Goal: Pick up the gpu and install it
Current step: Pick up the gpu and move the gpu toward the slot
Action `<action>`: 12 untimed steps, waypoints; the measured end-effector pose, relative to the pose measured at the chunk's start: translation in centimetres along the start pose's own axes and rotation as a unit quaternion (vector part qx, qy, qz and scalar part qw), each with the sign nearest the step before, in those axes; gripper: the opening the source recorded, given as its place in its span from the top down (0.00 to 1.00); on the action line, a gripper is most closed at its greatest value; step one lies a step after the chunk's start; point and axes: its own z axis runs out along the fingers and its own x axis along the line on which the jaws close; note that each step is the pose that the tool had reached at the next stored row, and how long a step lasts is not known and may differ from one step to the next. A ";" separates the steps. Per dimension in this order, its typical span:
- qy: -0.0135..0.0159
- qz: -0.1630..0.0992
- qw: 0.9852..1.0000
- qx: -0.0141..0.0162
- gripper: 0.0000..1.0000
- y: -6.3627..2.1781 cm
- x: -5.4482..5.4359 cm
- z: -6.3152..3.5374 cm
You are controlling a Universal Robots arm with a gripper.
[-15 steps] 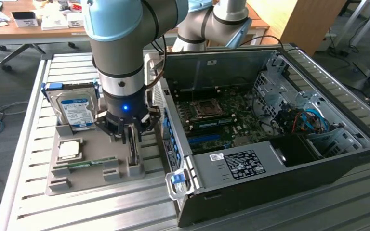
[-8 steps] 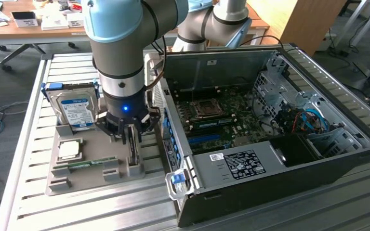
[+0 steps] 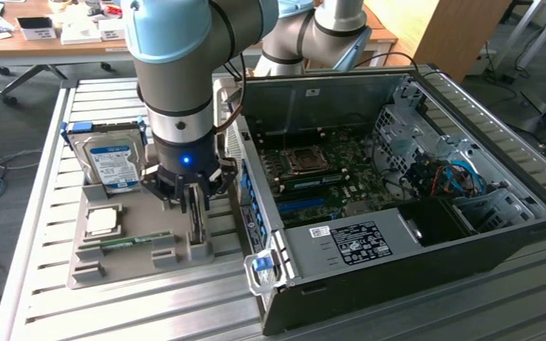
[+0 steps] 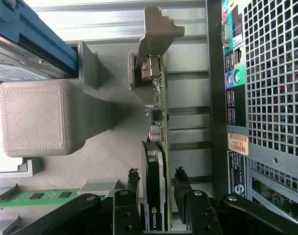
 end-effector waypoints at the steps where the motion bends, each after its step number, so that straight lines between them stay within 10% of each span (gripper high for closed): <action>1: 0.000 0.000 1.000 0.000 0.57 0.00 0.0 0.00; 12: 0.000 0.000 1.000 0.000 0.57 0.00 -0.1 0.00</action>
